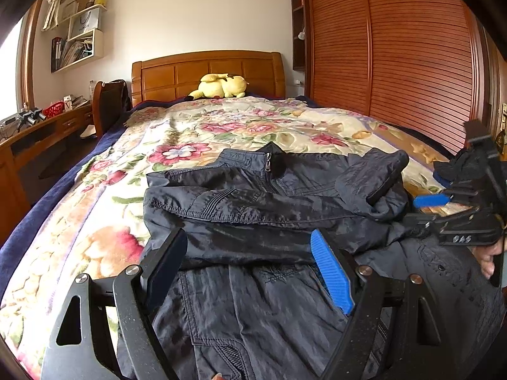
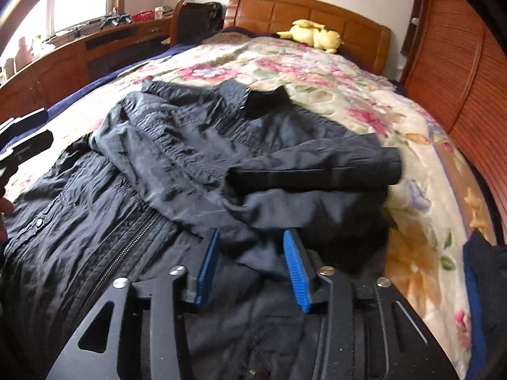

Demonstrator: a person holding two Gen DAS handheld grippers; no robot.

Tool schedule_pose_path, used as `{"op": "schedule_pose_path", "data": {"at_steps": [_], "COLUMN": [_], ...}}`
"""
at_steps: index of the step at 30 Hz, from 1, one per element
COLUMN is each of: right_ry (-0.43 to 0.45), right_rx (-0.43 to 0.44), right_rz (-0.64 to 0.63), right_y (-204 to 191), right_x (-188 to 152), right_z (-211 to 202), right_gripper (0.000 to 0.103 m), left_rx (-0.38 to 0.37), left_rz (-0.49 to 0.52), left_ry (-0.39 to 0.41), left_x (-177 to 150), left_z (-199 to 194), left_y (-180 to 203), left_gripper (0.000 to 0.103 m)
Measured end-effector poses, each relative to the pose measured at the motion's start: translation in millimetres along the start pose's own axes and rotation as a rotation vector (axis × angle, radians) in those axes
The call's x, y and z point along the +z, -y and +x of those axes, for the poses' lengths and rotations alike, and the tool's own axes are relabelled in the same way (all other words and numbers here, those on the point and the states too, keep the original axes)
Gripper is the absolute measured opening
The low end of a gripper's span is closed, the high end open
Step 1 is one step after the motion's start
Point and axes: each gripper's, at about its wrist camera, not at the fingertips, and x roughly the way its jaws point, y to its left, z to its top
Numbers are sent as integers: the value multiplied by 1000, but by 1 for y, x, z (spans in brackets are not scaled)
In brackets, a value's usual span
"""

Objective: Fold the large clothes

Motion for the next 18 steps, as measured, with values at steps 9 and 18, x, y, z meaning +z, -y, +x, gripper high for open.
{"op": "schedule_pose_path", "data": {"at_steps": [9,18], "right_ry": [54,86], "right_rx": [-125,-159], "right_rz": [42,190], "right_y": [21,50], "right_x": [-2,23], "right_z": [-2,26], "right_gripper": [56,57], "left_rx": [-2,0], "left_rz": [9,4], "left_ry": [-2,-3], "left_x": [-2,-3], "left_z": [0,0], "left_y": [3,0], "left_gripper": [81,81]}}
